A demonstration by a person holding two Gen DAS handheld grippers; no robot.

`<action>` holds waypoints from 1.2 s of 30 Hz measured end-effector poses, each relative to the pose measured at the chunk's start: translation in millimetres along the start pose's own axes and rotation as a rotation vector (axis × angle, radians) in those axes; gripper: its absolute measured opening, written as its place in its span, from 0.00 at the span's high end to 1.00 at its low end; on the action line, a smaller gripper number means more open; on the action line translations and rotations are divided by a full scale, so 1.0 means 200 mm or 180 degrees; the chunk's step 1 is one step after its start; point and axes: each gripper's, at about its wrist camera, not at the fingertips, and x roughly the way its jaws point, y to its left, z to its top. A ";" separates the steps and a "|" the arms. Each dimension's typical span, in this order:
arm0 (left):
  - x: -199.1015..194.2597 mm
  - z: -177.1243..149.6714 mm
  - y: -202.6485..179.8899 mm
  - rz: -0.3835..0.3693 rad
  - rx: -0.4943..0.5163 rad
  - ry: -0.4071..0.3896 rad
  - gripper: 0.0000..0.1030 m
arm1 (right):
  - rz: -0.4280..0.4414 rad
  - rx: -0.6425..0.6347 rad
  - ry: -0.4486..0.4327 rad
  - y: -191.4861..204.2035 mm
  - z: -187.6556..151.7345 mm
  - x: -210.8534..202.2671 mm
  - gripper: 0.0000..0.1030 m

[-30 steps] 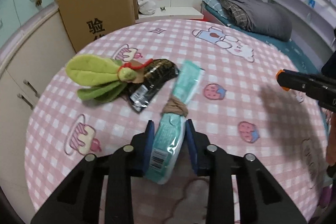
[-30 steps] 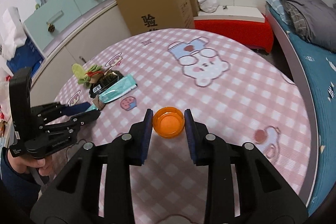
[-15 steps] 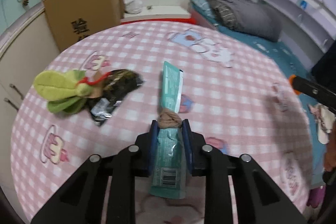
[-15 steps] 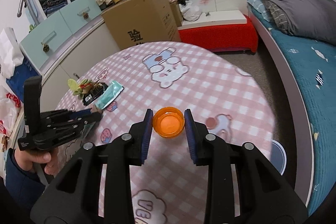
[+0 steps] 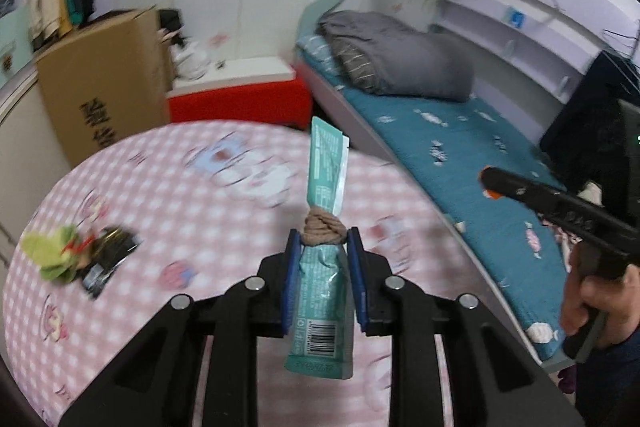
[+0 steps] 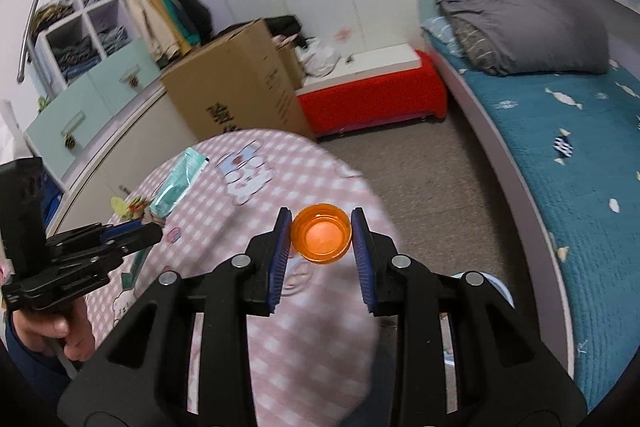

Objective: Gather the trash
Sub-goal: 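Carry the teal tube and orange cap over the bin and open both tools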

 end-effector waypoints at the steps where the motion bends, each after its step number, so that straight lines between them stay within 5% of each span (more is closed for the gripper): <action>1: 0.01 0.02 -0.05 -0.0057 0.0023 -0.0017 0.78 | -0.0026 0.0037 -0.0034 -0.04 0.01 -0.03 0.71; 10: 0.13 0.17 -0.48 -0.0532 0.0020 -0.0028 0.78 | -0.0287 0.0410 -0.0258 -0.44 0.00 -0.24 0.71; 18: 0.34 0.20 -0.79 -0.0668 0.0023 0.0199 0.78 | -0.0542 0.0803 -0.0243 -0.80 -0.10 -0.30 0.71; 25: 0.68 0.14 -1.00 -0.0601 0.0030 0.0668 0.78 | -0.0608 0.1198 -0.0026 -1.09 -0.22 -0.20 0.71; 36: 1.22 -0.01 -1.07 -0.0337 -0.0021 0.1403 0.78 | -0.0569 0.1556 0.0470 -1.34 -0.37 0.20 0.71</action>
